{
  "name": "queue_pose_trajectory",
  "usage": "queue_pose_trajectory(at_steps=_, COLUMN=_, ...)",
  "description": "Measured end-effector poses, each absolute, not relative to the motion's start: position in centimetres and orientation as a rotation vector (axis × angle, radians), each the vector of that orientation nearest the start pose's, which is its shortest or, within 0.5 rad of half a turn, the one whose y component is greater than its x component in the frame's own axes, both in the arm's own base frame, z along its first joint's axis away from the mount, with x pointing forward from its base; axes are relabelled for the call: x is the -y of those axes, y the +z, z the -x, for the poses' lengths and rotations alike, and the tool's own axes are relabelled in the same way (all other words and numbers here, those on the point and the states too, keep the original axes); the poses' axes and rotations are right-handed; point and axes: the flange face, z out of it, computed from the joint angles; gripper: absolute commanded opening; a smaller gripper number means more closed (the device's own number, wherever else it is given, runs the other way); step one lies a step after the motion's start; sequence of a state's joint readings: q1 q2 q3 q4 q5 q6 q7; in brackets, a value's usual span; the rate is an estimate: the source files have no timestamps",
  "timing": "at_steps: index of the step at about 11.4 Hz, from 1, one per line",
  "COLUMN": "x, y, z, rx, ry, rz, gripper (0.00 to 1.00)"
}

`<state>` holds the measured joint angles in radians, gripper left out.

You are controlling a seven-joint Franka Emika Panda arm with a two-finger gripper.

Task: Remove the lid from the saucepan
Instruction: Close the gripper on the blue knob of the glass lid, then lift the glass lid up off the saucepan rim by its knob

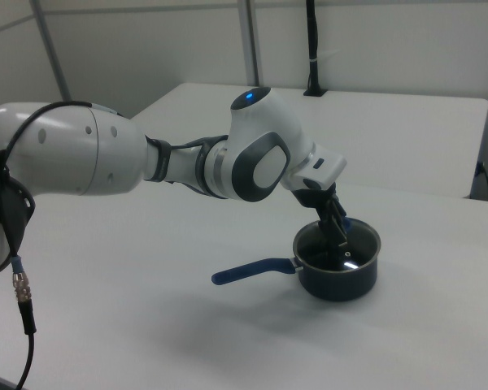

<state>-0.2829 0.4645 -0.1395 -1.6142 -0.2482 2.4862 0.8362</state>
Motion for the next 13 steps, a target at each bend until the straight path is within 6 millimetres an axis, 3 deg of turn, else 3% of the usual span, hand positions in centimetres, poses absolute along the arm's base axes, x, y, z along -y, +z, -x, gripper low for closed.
queue_pose_trajectory(at_steps=2, x=27.3, y=39.8, z=-66.0, rx=-1.617, ry=-0.724, rz=2.783, gripper=0.65)
queue_pose_trajectory(at_steps=5, x=27.1, y=40.1, z=-66.2, rx=-1.598, ry=-0.738, rz=2.797, gripper=0.63)
queue_pose_trajectory(at_steps=8, x=26.3, y=43.4, z=-66.0, rx=-1.515, ry=-0.768, rz=2.826, gripper=0.60)
queue_pose_trajectory(at_steps=11, x=20.9, y=48.8, z=-65.4, rx=-1.312, ry=-0.665, rz=2.936, gripper=0.61)
queue_pose_trajectory(at_steps=12, x=19.4, y=49.5, z=-65.4, rx=-1.273, ry=-0.648, rz=2.950, gripper=0.65)
queue_pose_trajectory(at_steps=13, x=18.7, y=49.3, z=-65.5, rx=-1.256, ry=-0.635, rz=2.956, gripper=0.76)
